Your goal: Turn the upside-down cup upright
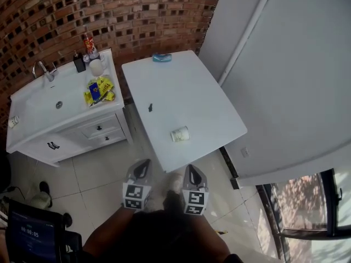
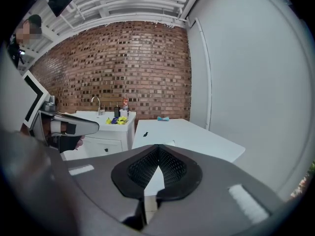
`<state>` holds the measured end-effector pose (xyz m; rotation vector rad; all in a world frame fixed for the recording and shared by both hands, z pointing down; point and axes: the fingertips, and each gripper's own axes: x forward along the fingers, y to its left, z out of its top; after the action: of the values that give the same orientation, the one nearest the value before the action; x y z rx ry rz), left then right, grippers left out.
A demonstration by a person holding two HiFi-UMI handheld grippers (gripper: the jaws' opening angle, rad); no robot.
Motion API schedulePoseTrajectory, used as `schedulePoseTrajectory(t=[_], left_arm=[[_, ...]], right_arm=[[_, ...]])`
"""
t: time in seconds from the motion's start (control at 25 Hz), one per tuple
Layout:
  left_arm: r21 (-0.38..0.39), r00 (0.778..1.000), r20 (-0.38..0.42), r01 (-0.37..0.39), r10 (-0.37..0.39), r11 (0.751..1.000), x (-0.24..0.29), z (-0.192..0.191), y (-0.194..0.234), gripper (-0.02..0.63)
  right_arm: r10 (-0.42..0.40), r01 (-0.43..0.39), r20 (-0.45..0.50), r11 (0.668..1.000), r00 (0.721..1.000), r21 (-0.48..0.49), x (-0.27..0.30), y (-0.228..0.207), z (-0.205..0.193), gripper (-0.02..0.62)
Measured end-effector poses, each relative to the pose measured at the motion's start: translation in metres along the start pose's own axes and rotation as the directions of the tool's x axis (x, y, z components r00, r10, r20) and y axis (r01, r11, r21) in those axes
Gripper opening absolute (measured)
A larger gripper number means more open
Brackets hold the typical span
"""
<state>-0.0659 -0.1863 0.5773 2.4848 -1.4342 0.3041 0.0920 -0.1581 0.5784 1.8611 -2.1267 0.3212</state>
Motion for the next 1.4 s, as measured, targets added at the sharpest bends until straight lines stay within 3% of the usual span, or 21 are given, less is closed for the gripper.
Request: schedulePoseTrajectory(t=[0.8, 1.4], left_arm=[[-0.011, 1.000, -0.028, -0.002, 0.002, 1.000, 0.060, 0.004, 0.003, -0.005], [-0.035, 0.995, -0.077, -0.062, 0.059, 0.997, 0.101, -0.008, 0.017, -0.005]], right_arm=[[0.043, -0.042, -0.060, 0.999, 0.997, 0.015, 0.064, -0.023, -0.003, 0.012], [0.061, -0.064, -0.136, 0.998, 0.989, -0.014, 0.113, -0.046, -0.014, 0.015]])
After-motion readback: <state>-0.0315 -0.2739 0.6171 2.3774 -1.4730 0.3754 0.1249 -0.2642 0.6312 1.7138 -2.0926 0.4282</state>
